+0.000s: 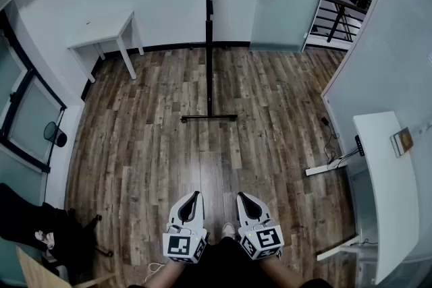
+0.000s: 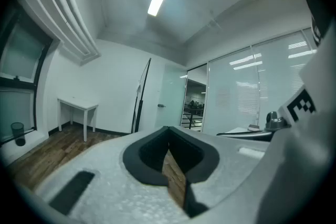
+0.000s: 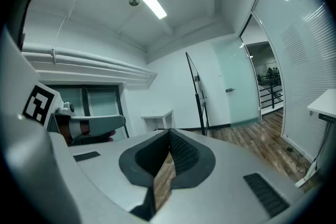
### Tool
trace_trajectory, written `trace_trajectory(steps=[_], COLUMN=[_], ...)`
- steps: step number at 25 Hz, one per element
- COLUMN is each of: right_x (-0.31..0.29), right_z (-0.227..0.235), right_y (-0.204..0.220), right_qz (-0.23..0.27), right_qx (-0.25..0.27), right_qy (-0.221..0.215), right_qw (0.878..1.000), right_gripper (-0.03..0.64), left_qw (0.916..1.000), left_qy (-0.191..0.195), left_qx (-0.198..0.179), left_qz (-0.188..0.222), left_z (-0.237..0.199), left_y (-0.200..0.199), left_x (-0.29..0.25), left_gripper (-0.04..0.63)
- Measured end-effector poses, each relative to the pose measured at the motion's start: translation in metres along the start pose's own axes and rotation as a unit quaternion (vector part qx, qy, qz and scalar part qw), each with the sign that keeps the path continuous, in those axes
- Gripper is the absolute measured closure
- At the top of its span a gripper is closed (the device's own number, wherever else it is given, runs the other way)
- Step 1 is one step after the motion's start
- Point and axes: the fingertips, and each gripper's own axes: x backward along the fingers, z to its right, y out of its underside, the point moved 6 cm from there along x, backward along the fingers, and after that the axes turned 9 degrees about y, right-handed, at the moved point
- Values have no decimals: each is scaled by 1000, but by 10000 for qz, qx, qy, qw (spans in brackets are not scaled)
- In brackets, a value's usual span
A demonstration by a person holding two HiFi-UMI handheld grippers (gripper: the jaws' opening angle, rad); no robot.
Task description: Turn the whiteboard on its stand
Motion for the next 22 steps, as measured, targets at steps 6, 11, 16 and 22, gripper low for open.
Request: trace_trajectory(steps=[6, 11, 16, 22], right_x=[4, 5, 3, -1], right_z=[7, 15, 28, 51], right_y=[-2, -4, -3, -1], right_qz=[-56, -36, -62, -96], right_qx=[-10, -170, -133, -82], right_qy=[29, 46, -39, -104], right_qw=[10000, 9998, 9999, 9999], right_gripper=[604, 604, 603, 603], left_qw=[10000, 9999, 9997, 9997], left_qy=[-50, -81, -157, -211], left_qx=[77, 105, 145, 141], left_qz=[-35, -42, -77, -55], left_z=[6, 10, 19, 37], left_y=[3, 5, 10, 15], left_x=[-1, -5, -13, -31], left_gripper=[580, 580, 580, 580])
